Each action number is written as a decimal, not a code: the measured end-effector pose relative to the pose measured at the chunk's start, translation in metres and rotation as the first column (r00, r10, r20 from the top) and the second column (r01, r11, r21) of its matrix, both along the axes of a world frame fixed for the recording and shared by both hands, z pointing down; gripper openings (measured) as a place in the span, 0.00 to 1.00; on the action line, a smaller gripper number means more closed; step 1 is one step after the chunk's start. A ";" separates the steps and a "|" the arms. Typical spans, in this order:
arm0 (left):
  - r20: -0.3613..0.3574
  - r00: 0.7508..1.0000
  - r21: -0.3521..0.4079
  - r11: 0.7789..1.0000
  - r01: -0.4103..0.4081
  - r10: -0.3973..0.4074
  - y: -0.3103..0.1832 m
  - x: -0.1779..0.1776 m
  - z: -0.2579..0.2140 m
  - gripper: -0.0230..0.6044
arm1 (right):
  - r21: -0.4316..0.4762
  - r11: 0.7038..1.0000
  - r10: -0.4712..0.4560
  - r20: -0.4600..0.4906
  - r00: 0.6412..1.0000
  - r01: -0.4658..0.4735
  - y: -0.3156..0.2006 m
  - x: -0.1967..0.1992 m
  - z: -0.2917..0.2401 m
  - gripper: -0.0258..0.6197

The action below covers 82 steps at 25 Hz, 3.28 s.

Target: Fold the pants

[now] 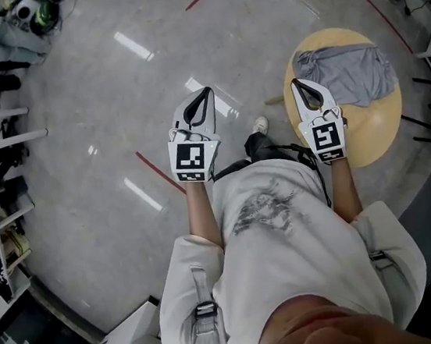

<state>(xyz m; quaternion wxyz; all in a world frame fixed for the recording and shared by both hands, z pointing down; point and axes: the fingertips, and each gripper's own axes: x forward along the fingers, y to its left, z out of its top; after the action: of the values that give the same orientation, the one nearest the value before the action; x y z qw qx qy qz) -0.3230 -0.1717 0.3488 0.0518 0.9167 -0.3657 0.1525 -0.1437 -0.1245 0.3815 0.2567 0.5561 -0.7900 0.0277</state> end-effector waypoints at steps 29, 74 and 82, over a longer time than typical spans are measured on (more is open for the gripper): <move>0.005 0.633 -0.084 0.631 -0.771 0.774 -0.065 0.211 0.077 0.05 | -0.201 0.788 0.588 -0.038 0.808 -0.582 0.006 0.089 0.080 0.05; 0.319 -0.007 -0.200 0.060 -0.978 0.948 0.010 0.321 0.256 0.14 | -0.351 0.654 0.697 -0.066 0.714 -0.670 0.050 0.138 0.217 0.06; 0.344 -0.081 -0.240 0.004 -0.971 0.936 0.024 0.325 0.280 0.23 | -0.367 0.691 0.655 -0.047 0.754 -0.623 0.049 0.133 0.235 0.12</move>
<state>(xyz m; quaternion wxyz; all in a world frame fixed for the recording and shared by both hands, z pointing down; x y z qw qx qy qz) 0.0023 -0.1480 0.6284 -0.1876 0.8480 0.3809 0.3172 -0.0110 -0.0758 0.6170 0.2933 0.7374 -0.5382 0.2840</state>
